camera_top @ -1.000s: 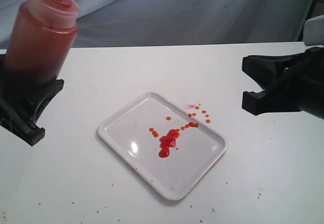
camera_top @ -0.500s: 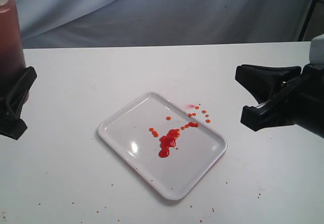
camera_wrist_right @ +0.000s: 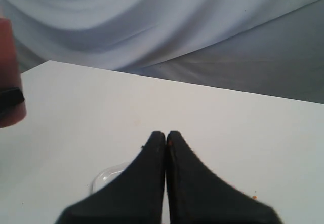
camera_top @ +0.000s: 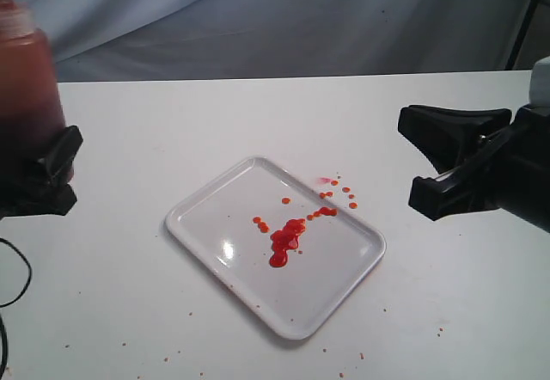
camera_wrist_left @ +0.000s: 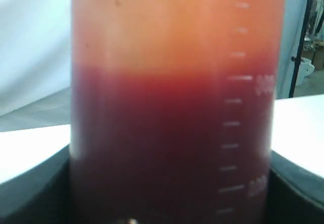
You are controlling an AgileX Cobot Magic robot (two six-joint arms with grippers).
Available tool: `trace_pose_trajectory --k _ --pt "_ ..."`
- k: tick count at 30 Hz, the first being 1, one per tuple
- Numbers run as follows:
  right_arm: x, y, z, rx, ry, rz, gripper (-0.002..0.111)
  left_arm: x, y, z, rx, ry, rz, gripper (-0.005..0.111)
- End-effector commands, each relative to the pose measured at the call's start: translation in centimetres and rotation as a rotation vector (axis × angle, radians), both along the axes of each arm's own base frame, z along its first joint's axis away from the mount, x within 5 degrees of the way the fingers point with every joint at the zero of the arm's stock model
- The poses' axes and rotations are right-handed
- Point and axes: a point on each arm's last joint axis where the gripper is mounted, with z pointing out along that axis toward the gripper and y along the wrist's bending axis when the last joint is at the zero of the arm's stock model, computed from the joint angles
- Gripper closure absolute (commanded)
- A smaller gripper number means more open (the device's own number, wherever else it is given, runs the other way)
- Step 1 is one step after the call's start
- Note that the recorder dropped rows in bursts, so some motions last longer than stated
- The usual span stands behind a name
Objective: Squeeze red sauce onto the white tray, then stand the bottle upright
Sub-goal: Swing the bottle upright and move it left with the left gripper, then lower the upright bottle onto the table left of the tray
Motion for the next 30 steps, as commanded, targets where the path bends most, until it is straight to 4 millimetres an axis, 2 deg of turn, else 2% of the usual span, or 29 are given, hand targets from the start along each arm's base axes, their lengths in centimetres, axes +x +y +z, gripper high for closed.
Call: trace_pose_trajectory --k 1,4,8,11,18,26,30 --pt "-0.1 -0.1 0.2 -0.001 -0.023 0.003 0.108 3.9 -0.8 -1.3 0.018 -0.023 -0.056 0.107" --pt "-0.1 -0.1 0.1 -0.037 -0.046 0.016 0.108 6.4 -1.0 -2.7 0.023 -0.003 -0.056 0.107" --pt "-0.1 -0.1 0.1 -0.063 -0.064 0.021 0.108 8.5 -1.0 -5.4 0.024 0.056 -0.042 0.107" --pt "-0.1 -0.1 0.1 -0.08 -0.077 0.025 0.108 9.4 -1.1 -6.8 0.033 0.081 -0.053 0.107" --pt "-0.1 -0.1 -0.1 -0.114 -0.075 0.023 0.108 10.5 -1.2 -9.2 0.091 0.107 -0.08 0.107" --pt "-0.1 -0.2 -0.2 -0.126 -0.069 0.02 0.108 10.9 0.8 -11.3 0.082 0.158 -0.165 0.107" --pt "-0.1 -0.2 -0.2 -0.134 -0.073 0.021 0.108 11.0 1.0 -11.7 0.092 0.159 -0.215 0.107"
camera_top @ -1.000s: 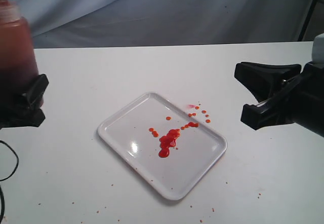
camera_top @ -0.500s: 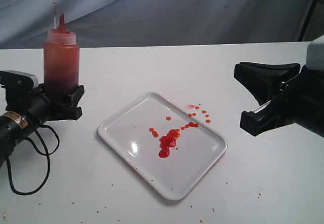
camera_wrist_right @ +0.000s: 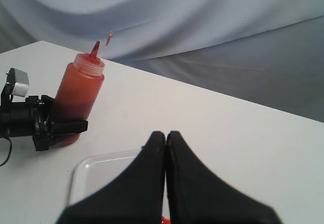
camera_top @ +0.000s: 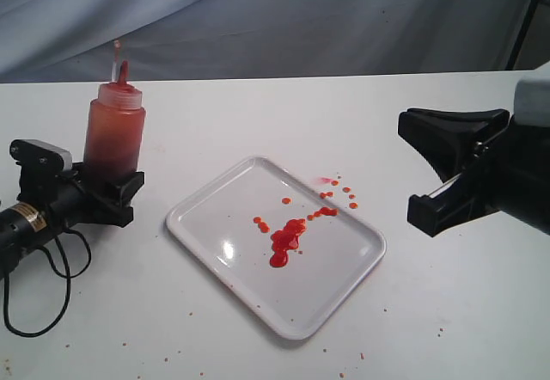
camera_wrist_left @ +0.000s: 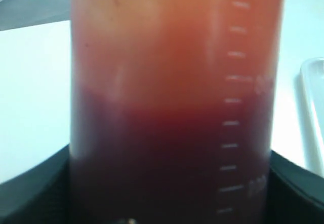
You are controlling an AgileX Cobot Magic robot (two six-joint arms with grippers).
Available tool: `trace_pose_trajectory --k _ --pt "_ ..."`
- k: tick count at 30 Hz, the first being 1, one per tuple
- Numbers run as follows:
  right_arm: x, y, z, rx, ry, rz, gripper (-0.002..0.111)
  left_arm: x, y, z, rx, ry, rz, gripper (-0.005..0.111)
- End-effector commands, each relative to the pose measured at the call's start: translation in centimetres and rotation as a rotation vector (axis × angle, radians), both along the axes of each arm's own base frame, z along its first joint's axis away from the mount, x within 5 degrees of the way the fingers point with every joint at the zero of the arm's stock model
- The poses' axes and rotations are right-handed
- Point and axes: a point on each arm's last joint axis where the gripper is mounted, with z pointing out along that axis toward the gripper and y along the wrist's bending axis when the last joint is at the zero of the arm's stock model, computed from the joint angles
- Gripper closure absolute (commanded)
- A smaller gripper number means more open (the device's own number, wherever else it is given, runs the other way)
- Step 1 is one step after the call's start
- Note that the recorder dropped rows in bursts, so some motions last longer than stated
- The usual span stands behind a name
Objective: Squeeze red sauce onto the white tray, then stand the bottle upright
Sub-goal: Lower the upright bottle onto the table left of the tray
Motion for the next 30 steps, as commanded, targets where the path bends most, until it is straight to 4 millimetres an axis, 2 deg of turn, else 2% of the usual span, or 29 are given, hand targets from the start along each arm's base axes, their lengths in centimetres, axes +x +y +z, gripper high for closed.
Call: trace_pose_trajectory --k 1,8,30 --pt "-0.08 -0.19 -0.12 -0.02 -0.007 -0.003 0.108 0.62 0.01 0.65 -0.031 -0.067 -0.049 0.107" --pt "-0.08 -0.19 -0.13 -0.032 -0.014 -0.001 0.108 0.37 -0.54 0.63 -0.036 -0.062 -0.122 0.107" --pt "-0.12 -0.15 -0.15 -0.048 -0.023 0.008 0.108 -0.22 -0.58 0.36 -0.034 -0.042 -0.123 0.107"
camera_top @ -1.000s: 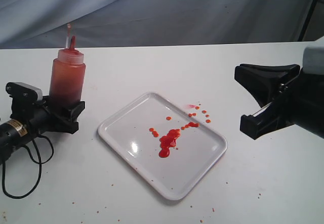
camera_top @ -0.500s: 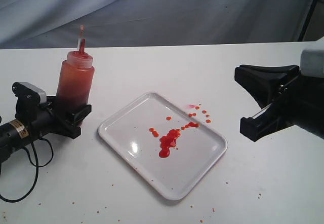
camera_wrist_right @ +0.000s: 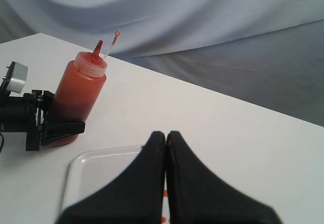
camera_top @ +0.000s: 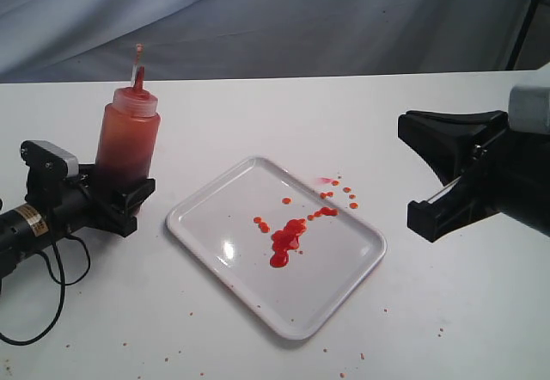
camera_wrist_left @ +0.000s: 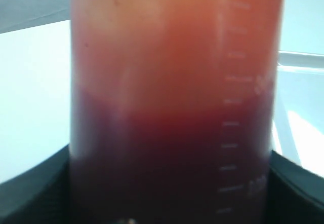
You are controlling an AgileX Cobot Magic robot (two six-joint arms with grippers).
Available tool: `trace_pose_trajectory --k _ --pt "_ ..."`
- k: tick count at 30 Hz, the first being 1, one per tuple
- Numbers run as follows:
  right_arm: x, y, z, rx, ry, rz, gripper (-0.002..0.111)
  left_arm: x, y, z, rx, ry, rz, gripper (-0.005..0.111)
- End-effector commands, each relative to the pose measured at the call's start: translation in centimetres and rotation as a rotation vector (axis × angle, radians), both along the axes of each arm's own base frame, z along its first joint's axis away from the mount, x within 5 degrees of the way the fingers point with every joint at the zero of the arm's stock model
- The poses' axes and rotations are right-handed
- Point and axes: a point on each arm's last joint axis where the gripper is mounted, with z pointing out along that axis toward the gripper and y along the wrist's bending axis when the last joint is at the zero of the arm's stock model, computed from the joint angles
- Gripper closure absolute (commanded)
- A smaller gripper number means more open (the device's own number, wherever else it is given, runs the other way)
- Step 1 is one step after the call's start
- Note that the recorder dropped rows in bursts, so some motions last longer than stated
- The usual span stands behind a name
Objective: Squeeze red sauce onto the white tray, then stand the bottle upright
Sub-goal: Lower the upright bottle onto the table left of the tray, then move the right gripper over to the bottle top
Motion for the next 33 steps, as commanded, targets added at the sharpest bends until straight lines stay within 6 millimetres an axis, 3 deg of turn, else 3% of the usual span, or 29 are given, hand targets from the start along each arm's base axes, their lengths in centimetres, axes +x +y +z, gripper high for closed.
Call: trace_pose_trajectory --k 1,8,19,28,33 --pt "-0.1 -0.2 -0.1 -0.013 -0.01 0.0 0.108 0.0 0.0 0.5 -0.027 -0.028 0.0 0.107" --pt "-0.1 -0.2 -0.1 -0.013 -0.01 0.0 0.108 0.2 -0.1 0.6 -0.027 -0.035 -0.006 0.107" --pt "-0.1 -0.2 -0.2 -0.025 0.0 -0.005 0.108 2.3 0.3 1.7 -0.115 -0.055 0.048 0.107" --pt "0.0 -0.2 -0.2 -0.025 -0.002 -0.002 0.108 2.0 0.1 0.1 -0.115 -0.011 0.035 0.107" --pt "1.2 1.1 -1.2 0.025 -0.014 0.054 0.107 2.0 0.0 0.0 -0.113 -0.009 0.021 0.107"
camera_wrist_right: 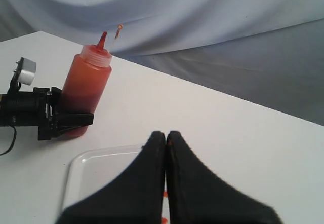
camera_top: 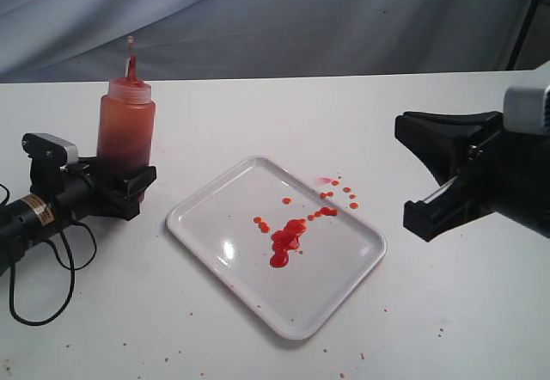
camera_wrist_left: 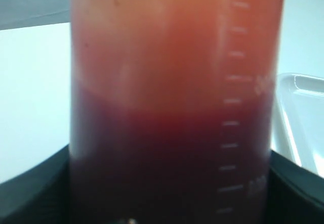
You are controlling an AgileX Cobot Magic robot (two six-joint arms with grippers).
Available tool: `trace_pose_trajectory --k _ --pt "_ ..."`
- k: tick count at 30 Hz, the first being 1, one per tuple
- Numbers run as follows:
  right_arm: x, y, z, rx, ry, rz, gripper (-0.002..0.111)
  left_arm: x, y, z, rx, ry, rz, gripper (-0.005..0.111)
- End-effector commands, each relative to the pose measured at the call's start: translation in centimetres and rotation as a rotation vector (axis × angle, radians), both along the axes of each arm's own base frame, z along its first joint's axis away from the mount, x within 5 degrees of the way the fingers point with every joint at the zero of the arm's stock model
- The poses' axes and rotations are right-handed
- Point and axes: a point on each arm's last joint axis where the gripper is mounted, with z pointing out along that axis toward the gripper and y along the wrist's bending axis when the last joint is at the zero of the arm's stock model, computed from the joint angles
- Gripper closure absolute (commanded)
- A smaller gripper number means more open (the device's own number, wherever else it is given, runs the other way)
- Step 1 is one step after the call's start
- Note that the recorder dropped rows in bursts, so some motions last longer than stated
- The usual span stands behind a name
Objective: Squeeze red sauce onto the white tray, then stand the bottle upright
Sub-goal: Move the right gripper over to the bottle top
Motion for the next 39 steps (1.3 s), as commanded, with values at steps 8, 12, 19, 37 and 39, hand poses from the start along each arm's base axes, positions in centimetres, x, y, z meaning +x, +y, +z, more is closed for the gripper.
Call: trace_pose_trajectory --k 8,12,19,37,39 --pt "7.6 4.3 -2.6 0.18 0.142 0.016 0.058 0.2 0.0 0.5 -0.028 -0.039 -0.006 0.107" --pt "11.3 7.0 -3.0 0.252 0.225 0.093 0.035 0.2 0.0 0.5 -0.023 -0.043 -0.007 0.107" --pt "15.2 11.9 -5.8 0.218 0.31 0.224 0.027 0.2 -0.1 0.5 -0.002 -0.056 -0.016 0.107" --pt "20.6 23.3 -13.7 0.254 0.277 0.321 0.027 0.2 -0.2 0.5 0.0 -0.059 -0.035 0.107" --pt "20.4 24.3 -13.9 0.233 0.259 0.352 0.027 0.2 -0.2 0.5 0.0 -0.059 -0.035 0.107"
